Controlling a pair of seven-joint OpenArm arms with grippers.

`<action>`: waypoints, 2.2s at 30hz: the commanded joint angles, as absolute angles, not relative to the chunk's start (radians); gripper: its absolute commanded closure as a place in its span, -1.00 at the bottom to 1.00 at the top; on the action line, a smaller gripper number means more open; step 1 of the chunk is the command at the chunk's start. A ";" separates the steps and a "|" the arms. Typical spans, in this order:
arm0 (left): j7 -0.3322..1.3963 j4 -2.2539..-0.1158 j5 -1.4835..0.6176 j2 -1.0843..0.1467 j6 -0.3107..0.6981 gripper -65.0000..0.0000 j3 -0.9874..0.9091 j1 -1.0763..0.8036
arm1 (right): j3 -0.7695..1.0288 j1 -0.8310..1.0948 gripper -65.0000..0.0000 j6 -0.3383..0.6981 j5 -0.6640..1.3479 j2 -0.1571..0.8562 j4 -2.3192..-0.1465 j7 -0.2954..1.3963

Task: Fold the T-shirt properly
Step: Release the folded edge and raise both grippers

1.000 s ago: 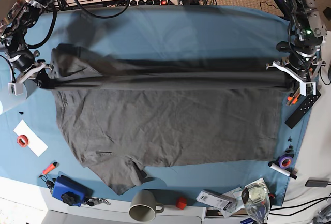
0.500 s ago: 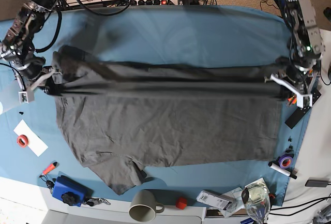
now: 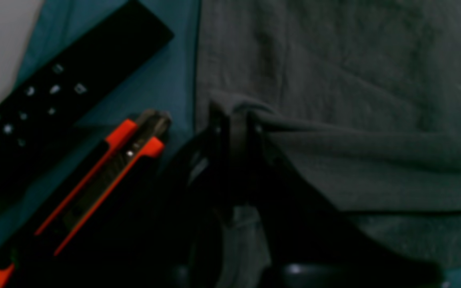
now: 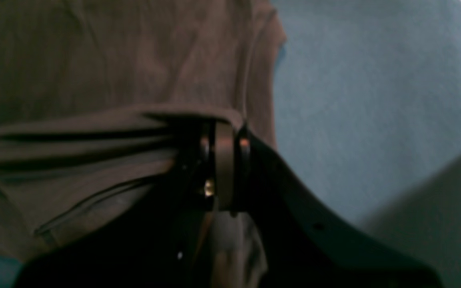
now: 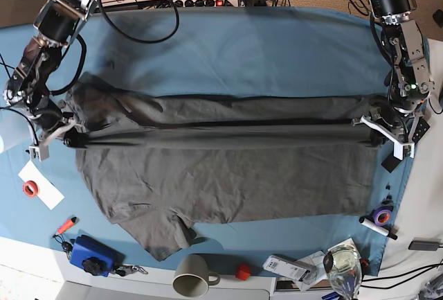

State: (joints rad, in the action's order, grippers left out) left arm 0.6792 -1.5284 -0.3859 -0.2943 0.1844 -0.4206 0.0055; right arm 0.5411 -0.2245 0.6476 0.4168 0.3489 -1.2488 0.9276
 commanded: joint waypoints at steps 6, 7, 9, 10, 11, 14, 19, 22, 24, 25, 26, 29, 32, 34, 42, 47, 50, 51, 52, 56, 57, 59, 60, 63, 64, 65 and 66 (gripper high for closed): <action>0.599 -1.491 -0.371 -0.315 0.171 1.00 -0.431 0.022 | 0.549 -0.297 1.00 0.631 0.368 0.380 -1.239 0.850; 0.596 -1.489 -0.371 -0.316 0.181 1.00 -0.431 0.023 | 0.549 -0.297 1.00 0.631 0.358 0.380 -1.239 0.844; 0.594 -1.489 -0.371 -0.315 0.185 1.00 -0.429 0.034 | 0.549 -0.297 1.00 0.631 0.349 0.380 -1.236 0.838; 0.593 -1.489 -0.371 -0.316 0.185 1.00 -0.426 0.040 | 0.549 -0.296 1.00 0.631 0.349 0.380 -1.234 0.836; 0.594 -1.489 -0.371 -0.316 0.185 1.00 -0.422 0.049 | 0.549 -0.296 1.00 0.631 0.349 0.380 -1.234 0.834; 0.594 -1.489 -0.370 -0.316 0.185 1.00 -0.398 0.076 | 0.549 -0.297 1.00 0.631 0.350 0.380 -1.234 0.826; 0.593 -1.484 -0.262 -0.316 0.171 1.00 -0.331 0.107 | 0.549 -0.297 1.00 0.631 0.349 0.380 -1.234 0.825; 0.584 -1.457 -0.245 -0.316 0.141 1.00 -0.299 0.128 | 0.549 -0.297 1.00 0.631 0.346 0.380 -1.234 0.817; 0.582 -1.425 -0.245 -0.315 0.138 1.00 -0.284 0.148 | 0.549 -0.297 1.00 0.631 0.346 0.380 -1.234 0.807; 0.582 -1.411 -0.245 -0.315 0.138 1.00 -0.282 0.157 | 0.549 -0.297 1.00 0.631 0.346 0.380 -1.234 0.806; 0.583 -1.399 -0.245 -0.315 0.138 1.00 -0.282 0.165 | 0.549 -0.297 1.00 0.631 0.346 0.380 -1.234 0.807; 0.583 -1.390 -0.219 -0.316 0.124 0.97 -0.282 0.178 | 0.549 -0.297 1.00 0.636 0.347 0.380 -1.234 0.806; 0.583 -1.390 -0.189 -0.316 0.124 0.42 -0.282 0.188 | 0.549 -0.297 0.53 0.658 0.347 0.380 -1.234 0.787; 0.595 -1.391 -0.186 -0.316 0.121 0.15 -0.282 0.193 | 0.549 -0.297 0.31 0.656 0.347 0.382 -1.234 0.781; 0.768 -1.414 -0.187 -0.316 0.041 0.05 -0.292 0.253 | 0.550 -0.339 0.29 0.649 0.385 0.419 -1.237 0.840; 0.955 -1.464 -0.186 -0.316 0.041 0.05 -0.293 0.321 | 0.551 -0.377 0.29 0.650 0.544 0.476 -1.238 0.947; 1.034 -1.481 -0.186 -0.316 0.042 0.05 -0.293 0.338 | 0.551 -0.380 0.29 0.650 0.596 0.507 -1.238 0.987; 1.055 -1.483 -0.190 -0.316 0.043 0.05 -0.293 0.335 | 0.551 -0.380 0.29 0.650 0.598 0.516 -1.238 1.001; 1.074 -1.484 -0.195 -0.316 0.046 0.05 -0.293 0.329 | 0.551 -0.379 0.29 0.650 0.598 0.524 -1.238 1.013; 1.116 -1.487 -0.259 -0.316 0.054 0.05 -0.293 0.291 | 0.551 -0.379 0.29 0.649 0.599 0.543 -1.238 1.029; 1.122 -1.492 -0.265 -0.316 0.061 0.05 -0.293 0.280 | 0.552 -0.379 0.29 0.649 0.599 0.544 -1.238 1.031; 1.131 -1.506 -0.280 -0.316 0.065 0.05 -0.310 0.260 | 0.551 -0.379 0.29 0.648 0.603 0.546 -1.238 1.047; 1.131 -1.513 -0.293 -0.316 0.070 0.05 -0.326 0.249 | 0.551 -0.379 0.29 0.646 0.603 0.546 -1.238 1.057; 1.135 -1.530 -0.300 -0.316 0.072 0.05 -0.399 0.218 | 0.551 -0.379 0.29 0.646 0.603 0.546 -1.238 1.079; 1.134 -1.531 -0.307 -0.316 0.072 0.05 -0.427 0.208 | 0.551 -0.379 0.29 0.646 0.603 0.546 -1.238 1.082; 1.133 -1.531 -0.326 -0.316 0.072 0.05 -0.455 0.195 | 0.551 -0.379 0.29 0.646 0.602 0.546 -1.238 1.082; 1.133 -1.531 -0.356 -0.316 0.083 0.05 -0.481 0.181 | 0.551 -0.379 0.29 0.646 0.602 0.546 -1.238 1.082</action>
State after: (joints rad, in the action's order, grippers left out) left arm 1.1423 -1.5120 -0.3450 -0.3038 0.0795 -0.4808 0.1631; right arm 0.5476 -0.3519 0.6472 0.5781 0.5179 -1.2190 1.1007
